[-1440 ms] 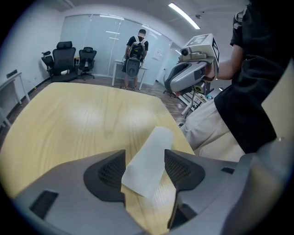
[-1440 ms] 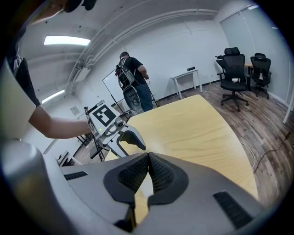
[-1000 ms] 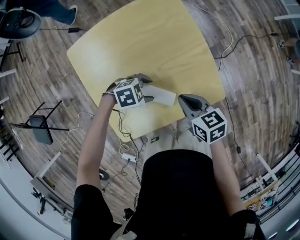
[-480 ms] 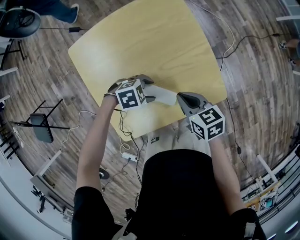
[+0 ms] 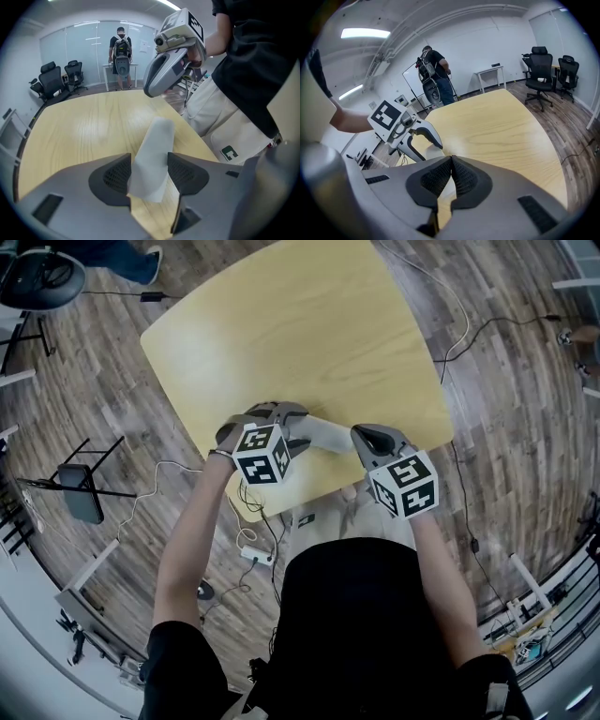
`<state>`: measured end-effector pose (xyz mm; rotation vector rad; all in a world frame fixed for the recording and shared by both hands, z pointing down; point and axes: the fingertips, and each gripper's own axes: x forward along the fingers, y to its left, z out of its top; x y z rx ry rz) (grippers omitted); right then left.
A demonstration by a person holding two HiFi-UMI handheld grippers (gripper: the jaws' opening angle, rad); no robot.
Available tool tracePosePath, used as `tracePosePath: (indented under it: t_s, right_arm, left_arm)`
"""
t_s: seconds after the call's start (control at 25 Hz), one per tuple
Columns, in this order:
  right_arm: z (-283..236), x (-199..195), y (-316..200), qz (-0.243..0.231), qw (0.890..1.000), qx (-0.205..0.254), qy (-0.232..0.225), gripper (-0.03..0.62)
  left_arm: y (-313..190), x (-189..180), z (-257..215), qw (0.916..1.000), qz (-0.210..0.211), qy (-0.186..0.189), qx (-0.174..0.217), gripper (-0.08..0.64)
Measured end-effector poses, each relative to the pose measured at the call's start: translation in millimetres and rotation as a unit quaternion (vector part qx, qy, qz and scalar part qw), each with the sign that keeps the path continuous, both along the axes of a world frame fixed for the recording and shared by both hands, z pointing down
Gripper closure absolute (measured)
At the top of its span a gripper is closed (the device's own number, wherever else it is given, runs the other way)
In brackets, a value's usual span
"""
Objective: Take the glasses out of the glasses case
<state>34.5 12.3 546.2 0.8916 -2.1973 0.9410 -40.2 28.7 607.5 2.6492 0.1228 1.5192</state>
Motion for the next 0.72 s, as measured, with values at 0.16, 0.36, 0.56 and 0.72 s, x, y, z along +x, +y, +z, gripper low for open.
tracePosePath:
  t_s: [0.16, 0.36, 0.56, 0.72]
  right_arm:
    - [15.9, 0.3, 4.7, -0.032, 0.999, 0.004, 0.043, 0.575]
    - [31.0, -5.1, 14.7, -0.069, 0.995, 0.01, 0.069, 0.575]
    - [29.5, -15.0, 20.5, -0.099, 0.991, 0.02, 0.083, 0.575]
    - [36.2, -20.0, 21.8, -0.125, 0.987, 0.025, 0.093, 0.575]
  left_arm:
    - [3.0, 0.2, -4.9, 0.9986, 0.01, 0.001, 0.051, 0.308]
    - [10.0, -0.8, -6.8, 0.9946, 0.013, 0.003, 0.103, 0.31]
    - [15.7, -0.8, -11.9, 0.9914, 0.012, 0.003, 0.13, 0.311]
    - [15.0, -0.8, -9.8, 0.9891, 0.009, 0.004, 0.147, 0.311]
